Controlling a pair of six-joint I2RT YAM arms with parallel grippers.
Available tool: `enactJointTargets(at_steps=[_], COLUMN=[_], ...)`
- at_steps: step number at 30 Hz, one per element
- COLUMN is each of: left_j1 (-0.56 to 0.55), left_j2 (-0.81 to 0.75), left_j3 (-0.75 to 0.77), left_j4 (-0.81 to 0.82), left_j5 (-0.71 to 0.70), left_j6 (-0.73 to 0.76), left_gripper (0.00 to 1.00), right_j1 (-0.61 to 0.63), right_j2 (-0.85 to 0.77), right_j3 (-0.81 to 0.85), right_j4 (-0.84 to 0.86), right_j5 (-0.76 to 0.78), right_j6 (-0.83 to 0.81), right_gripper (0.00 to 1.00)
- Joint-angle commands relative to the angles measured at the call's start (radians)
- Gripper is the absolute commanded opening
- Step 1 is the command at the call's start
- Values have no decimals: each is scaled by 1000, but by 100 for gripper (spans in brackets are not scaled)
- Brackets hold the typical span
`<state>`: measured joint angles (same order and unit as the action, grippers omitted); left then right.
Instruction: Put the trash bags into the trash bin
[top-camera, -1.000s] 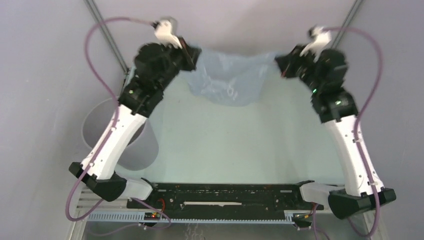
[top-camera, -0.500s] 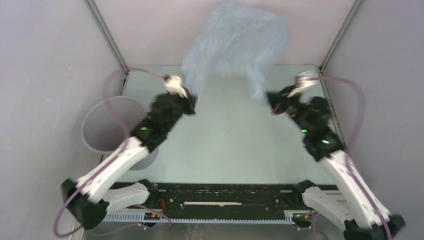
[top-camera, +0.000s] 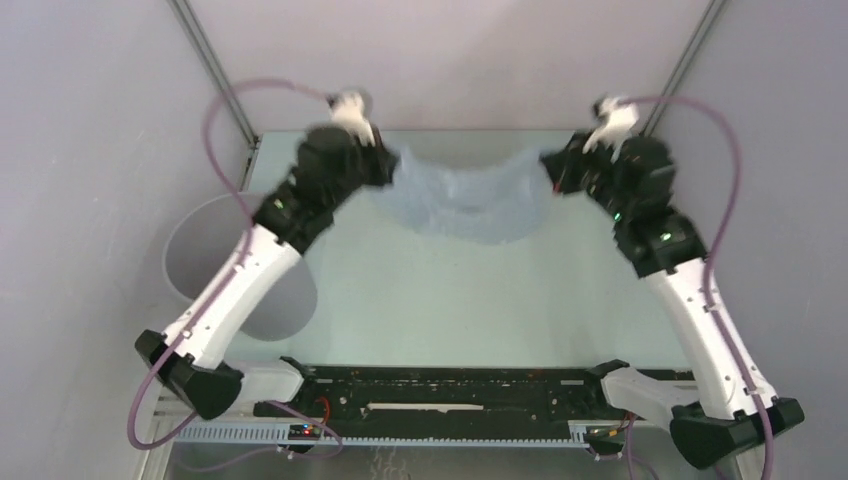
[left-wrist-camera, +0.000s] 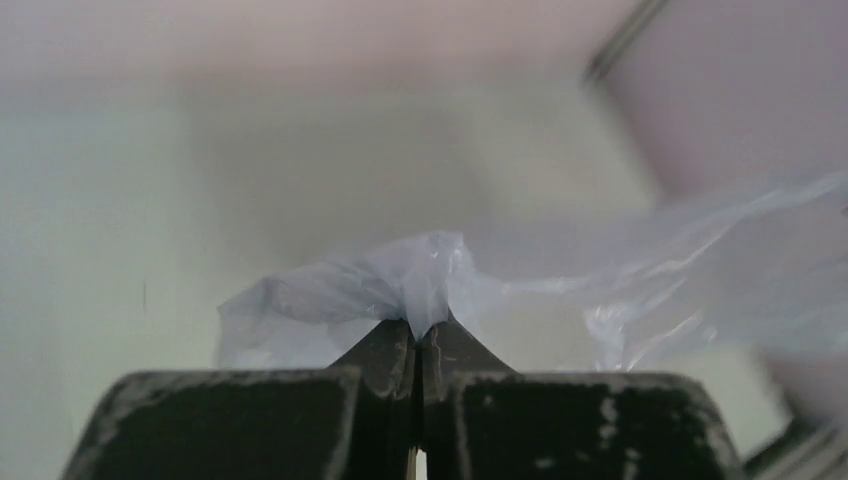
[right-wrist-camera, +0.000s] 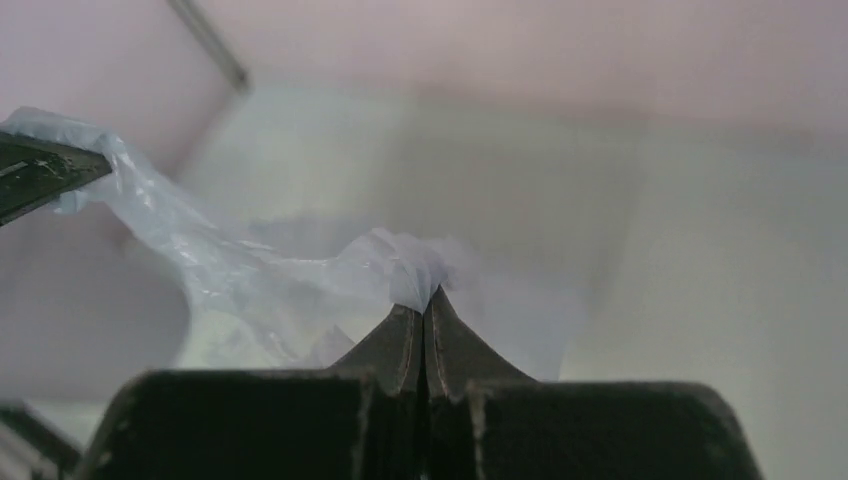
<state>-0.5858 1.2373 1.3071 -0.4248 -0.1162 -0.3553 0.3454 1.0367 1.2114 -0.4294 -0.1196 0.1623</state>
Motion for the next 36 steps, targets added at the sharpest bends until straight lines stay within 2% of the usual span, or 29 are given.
enactJointTargets(at_steps=[1,2,4,6,8,10,11,13,15,18,20,22,25,29,36], left_j1=[21,18,-9,-56,-78,-66,-46,-9,-18,-43,-45,-41,-35,-32,-32], left_j2=[80,100,107,66,-18,-100,-121,-136,-150,-273,-338,-344,-271,-185,-224], left_j3=[551,649,736,674,437,127,-1,-269,-467,-611,-590,-482,-262,-48,18], left_j4=[-54,-59,-46,-27,36,90,78,74,70,101,116,80,-37,-170,-247], left_j5=[62,85,86,25,-51,-121,-104,28,101,108,123,77,64,101,91], left_j6=[79,82,121,190,198,92,11,-132,-212,-285,-260,-191,-79,28,90], left_gripper=[0,0,0,0,0,0,0,0,0,0,0,0,0,0,1], right_j1=[-22,-20,-10,5,22,34,35,36,48,100,94,75,24,-45,-102], right_j2=[89,98,87,39,-40,-94,-105,-104,-89,-124,-179,-219,-219,-188,-264], right_j3=[404,509,578,519,348,133,25,-186,-355,-437,-424,-365,-222,-89,-54], right_j4=[-50,-57,-30,35,103,98,69,5,-34,-106,-94,-81,-90,-207,-262], right_j5=[9,11,6,-11,-28,-9,-1,-26,-111,-87,-87,-68,-81,-123,-152], right_j6=[-11,-6,5,15,15,36,62,129,168,214,210,198,172,178,224], right_gripper=[0,0,0,0,0,0,0,0,0,0,0,0,0,0,0])
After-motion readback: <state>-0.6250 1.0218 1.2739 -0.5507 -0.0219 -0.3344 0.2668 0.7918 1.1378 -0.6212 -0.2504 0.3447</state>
